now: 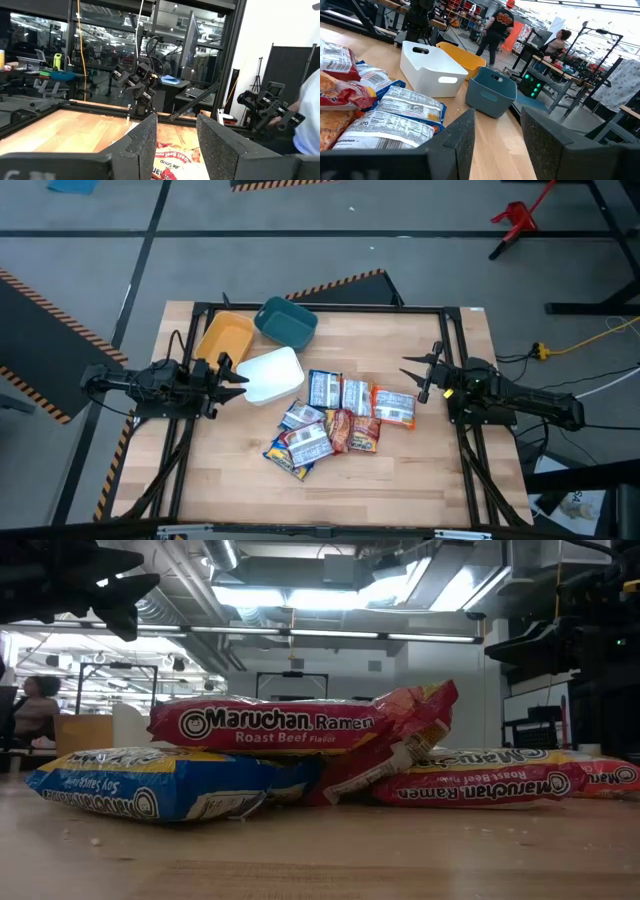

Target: Sort Maruchan noodles

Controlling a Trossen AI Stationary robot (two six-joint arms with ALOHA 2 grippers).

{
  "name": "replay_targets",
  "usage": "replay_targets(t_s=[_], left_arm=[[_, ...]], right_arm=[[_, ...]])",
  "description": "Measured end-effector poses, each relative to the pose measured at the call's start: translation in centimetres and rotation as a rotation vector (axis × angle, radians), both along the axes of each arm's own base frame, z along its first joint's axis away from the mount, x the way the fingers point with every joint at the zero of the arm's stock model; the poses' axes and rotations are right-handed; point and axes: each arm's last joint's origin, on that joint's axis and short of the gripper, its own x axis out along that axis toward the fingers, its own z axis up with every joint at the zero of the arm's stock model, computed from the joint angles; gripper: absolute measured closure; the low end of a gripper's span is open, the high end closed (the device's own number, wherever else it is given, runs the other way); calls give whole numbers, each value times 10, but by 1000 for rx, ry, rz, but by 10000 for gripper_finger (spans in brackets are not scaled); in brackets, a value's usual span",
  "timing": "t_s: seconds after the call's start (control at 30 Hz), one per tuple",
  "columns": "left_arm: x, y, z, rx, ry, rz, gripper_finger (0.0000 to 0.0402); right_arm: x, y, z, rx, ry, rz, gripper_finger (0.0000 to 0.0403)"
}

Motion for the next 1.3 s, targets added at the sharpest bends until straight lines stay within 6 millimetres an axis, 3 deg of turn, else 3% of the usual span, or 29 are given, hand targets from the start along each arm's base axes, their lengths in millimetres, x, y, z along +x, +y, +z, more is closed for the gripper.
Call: replay_targets(t_s=[0.6, 0.87, 1.1, 1.3], left_arm=[[0, 0, 1, -26, -10, -10, 268], [-3, 1, 10, -84, -105, 0, 268], [-5, 5, 15, -137, -168, 122, 268], [-6, 6, 16, -196, -177, 122, 268]], right_arm=[[0, 0, 1, -4, -14, -5, 253], [-3, -6, 3, -31, -23, -234, 253], [-4, -9, 4, -144, 26, -330, 253], [-5, -9, 4, -189, 51, -358, 253]])
